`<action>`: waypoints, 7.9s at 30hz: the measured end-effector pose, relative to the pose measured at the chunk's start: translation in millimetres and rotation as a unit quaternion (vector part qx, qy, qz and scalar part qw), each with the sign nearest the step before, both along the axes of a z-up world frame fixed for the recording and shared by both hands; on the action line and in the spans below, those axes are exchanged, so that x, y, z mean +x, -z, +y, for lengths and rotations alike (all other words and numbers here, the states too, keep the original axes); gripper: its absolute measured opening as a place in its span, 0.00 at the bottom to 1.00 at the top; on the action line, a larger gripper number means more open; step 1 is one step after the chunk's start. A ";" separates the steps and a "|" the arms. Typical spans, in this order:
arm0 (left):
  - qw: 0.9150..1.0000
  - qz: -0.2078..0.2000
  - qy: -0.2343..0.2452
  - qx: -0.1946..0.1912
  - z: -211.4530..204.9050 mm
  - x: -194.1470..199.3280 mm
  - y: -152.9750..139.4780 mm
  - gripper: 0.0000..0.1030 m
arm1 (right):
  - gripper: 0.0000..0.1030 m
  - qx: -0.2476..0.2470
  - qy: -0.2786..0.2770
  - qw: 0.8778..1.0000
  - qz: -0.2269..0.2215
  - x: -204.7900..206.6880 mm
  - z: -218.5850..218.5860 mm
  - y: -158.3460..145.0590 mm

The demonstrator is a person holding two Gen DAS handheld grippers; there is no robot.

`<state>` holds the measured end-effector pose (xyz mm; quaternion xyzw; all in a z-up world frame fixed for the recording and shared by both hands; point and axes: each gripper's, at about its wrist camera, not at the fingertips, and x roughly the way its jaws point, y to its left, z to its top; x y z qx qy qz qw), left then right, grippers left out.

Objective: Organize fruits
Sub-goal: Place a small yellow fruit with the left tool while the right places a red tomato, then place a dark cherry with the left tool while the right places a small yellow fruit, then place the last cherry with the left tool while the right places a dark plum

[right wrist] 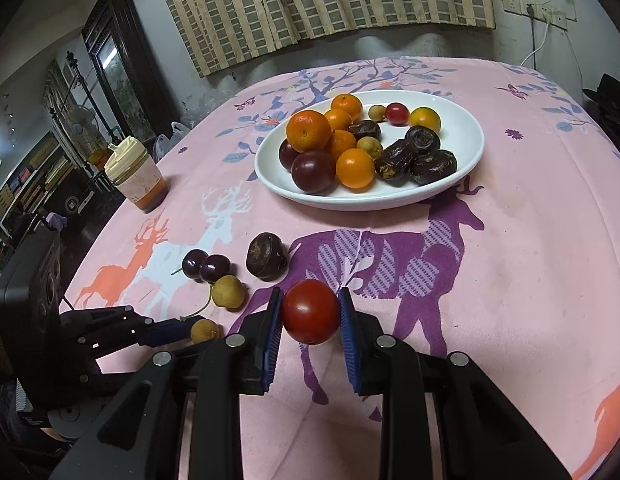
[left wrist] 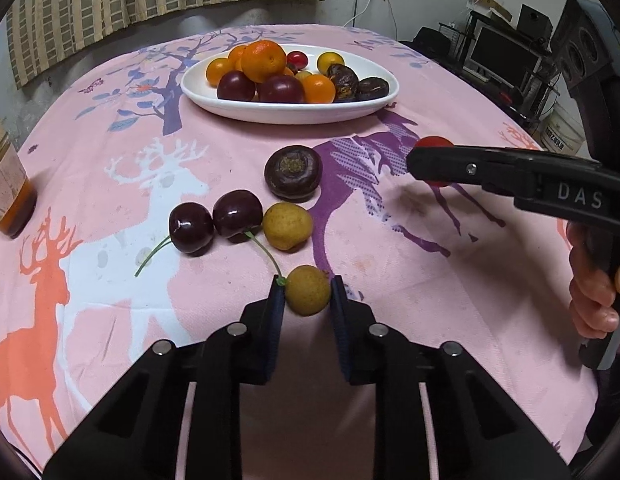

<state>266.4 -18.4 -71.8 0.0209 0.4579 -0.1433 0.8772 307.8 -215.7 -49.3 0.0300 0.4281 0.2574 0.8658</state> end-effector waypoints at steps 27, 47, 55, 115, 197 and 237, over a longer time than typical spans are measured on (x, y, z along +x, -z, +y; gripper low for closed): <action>0.996 -0.085 0.011 0.024 -27.1 222.1 -90.5 0.28 | 0.31 -0.008 0.076 0.993 -0.091 133.8 -13.3 -29.1; 0.978 -0.103 -0.173 -0.061 118.6 -4.9 -58.5 0.95 | 0.68 -0.031 -0.065 0.995 -0.075 -17.2 59.6 -14.5; 0.976 -0.127 -0.165 -0.061 118.2 -26.9 -50.9 0.95 | 0.60 -0.042 -0.050 0.997 -0.039 -26.8 73.6 5.0; 0.994 -0.021 0.104 -0.028 79.7 59.8 4.9 0.27 | 0.26 0.043 -0.001 0.999 -0.021 -7.3 34.6 -10.7; 0.999 -0.036 -0.026 0.015 22.8 50.4 -0.2 0.45 | 0.35 -0.052 0.036 0.995 -0.073 16.2 37.8 -17.7; 0.995 -0.070 -0.061 -0.018 -5.9 236.3 -98.5 0.29 | 0.35 0.008 0.117 0.985 -0.123 132.2 -19.9 -52.4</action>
